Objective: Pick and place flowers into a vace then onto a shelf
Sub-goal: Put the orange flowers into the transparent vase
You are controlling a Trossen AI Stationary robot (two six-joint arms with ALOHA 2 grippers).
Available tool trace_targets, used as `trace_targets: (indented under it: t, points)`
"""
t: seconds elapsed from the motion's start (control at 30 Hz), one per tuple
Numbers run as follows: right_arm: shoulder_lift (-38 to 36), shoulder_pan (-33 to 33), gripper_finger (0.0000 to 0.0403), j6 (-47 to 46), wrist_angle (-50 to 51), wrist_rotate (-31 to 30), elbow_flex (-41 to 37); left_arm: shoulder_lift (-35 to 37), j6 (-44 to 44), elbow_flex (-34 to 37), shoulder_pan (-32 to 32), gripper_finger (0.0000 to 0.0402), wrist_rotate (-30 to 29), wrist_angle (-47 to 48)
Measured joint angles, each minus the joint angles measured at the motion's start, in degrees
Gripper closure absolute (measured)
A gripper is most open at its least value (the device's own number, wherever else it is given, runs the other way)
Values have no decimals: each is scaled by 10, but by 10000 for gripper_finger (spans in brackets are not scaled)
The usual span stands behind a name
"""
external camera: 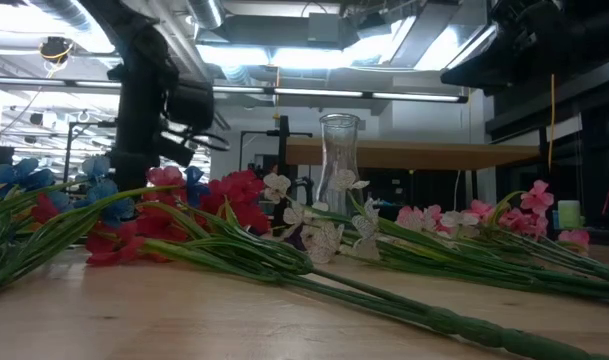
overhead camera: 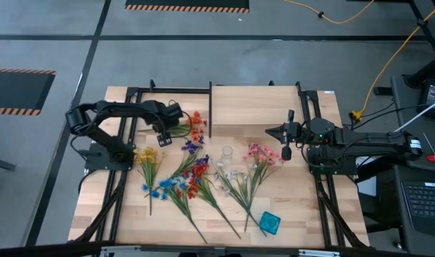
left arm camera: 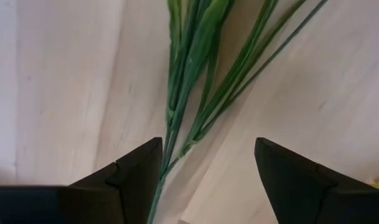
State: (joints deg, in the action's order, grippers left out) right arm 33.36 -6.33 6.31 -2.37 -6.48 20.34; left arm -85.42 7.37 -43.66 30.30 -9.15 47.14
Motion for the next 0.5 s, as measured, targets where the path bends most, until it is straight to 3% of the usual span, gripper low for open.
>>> trace_targets:
  t: [0.5]
  points:
    - [0, 0, 380, 0, 2, 0, 0, -52, 74, -2, 27, 151, 25, -35]
